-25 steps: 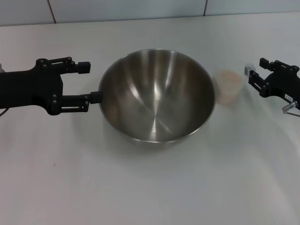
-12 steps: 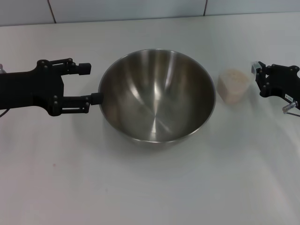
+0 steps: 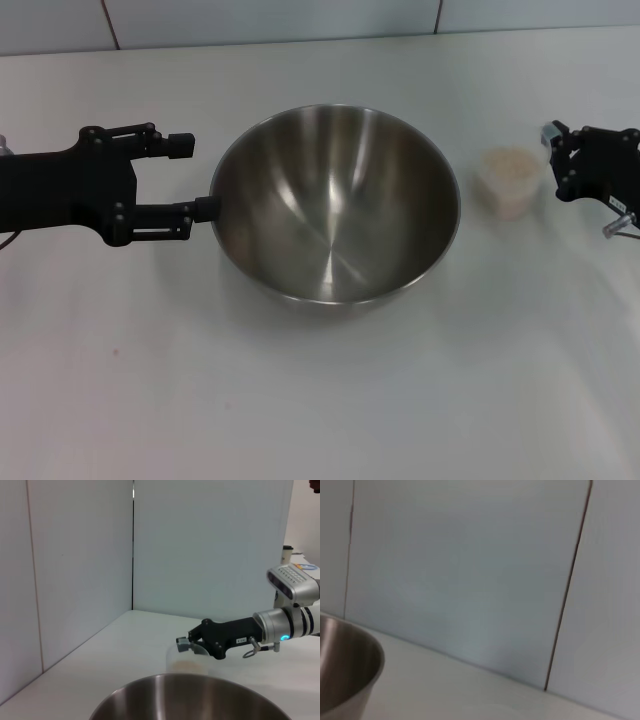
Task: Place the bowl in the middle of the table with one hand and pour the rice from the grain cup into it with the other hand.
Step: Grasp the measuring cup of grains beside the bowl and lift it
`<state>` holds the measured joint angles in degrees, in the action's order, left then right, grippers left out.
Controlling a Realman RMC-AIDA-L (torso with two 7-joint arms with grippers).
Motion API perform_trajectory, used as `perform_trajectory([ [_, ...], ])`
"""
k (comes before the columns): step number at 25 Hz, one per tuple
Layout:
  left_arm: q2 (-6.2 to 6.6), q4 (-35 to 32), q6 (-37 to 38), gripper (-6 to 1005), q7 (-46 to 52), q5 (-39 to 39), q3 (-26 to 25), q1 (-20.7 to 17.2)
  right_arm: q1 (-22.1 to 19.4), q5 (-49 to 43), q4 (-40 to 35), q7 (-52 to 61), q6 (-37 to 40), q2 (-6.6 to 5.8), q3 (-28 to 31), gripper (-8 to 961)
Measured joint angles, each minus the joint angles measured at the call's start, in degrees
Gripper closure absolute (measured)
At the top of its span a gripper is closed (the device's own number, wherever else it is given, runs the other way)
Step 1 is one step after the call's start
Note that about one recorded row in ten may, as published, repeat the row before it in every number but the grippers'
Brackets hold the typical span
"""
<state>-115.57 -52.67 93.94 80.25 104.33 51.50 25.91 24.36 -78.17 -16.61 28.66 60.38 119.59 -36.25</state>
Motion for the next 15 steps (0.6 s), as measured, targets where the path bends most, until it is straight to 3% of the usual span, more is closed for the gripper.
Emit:
perform_trajectory([
  [10,-0.02,-0.1,0.0,201,0.2,0.0,0.0,0.0,0.7,3.3,1.0,-2.5,2.7,-0.27,-0.4,936],
  [15,-0.09,-0.1,0.0,201,0.1,-0.2,0.0,0.0,0.5,3.4,-0.4,-3.5,7.8,-0.21,-0.1,936],
])
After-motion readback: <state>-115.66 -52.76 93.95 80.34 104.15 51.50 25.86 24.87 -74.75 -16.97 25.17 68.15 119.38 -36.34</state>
